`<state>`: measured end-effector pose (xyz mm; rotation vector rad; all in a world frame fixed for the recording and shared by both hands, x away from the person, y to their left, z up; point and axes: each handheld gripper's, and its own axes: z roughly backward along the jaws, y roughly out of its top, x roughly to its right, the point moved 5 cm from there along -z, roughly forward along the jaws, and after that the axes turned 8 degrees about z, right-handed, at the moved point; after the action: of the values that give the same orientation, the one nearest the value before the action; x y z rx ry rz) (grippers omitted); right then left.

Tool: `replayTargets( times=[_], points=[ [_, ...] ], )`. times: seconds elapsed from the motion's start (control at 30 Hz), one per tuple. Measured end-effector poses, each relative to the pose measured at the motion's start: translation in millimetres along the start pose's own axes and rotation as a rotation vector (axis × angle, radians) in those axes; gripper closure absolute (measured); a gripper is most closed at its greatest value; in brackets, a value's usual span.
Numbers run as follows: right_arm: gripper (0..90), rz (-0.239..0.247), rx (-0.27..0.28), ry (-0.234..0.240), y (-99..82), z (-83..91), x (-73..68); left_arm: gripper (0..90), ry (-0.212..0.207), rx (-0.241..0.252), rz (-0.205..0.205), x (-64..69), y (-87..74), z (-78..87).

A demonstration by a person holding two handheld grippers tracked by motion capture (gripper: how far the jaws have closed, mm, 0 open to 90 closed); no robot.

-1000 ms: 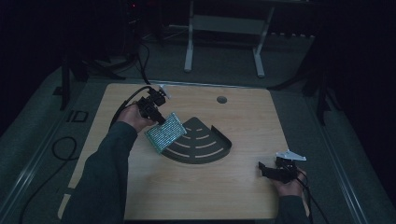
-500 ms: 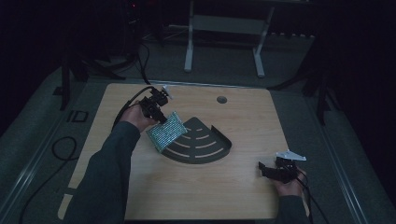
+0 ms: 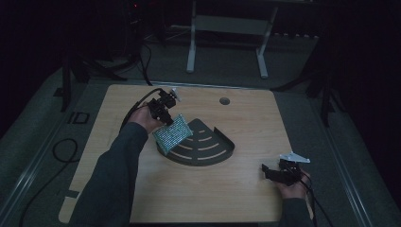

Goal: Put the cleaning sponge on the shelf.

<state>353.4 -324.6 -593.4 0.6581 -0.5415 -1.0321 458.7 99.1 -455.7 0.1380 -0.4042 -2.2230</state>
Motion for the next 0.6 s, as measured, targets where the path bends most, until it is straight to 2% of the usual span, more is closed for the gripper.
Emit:
replayTargets(
  times=[0.37, 0.6],
  points=[
    [15.5, 0.001, 0.000, 0.001, 0.0, 0.0, 0.1, 90.0, 0.017, 0.001, 0.000, 0.9, 9.0, -8.9],
    [15.5, 0.001, 0.000, 0.001, 0.1, -0.1, 0.1, 90.0, 0.045, -0.001, 0.001, 1.4, 13.3, -14.6]
  ],
)
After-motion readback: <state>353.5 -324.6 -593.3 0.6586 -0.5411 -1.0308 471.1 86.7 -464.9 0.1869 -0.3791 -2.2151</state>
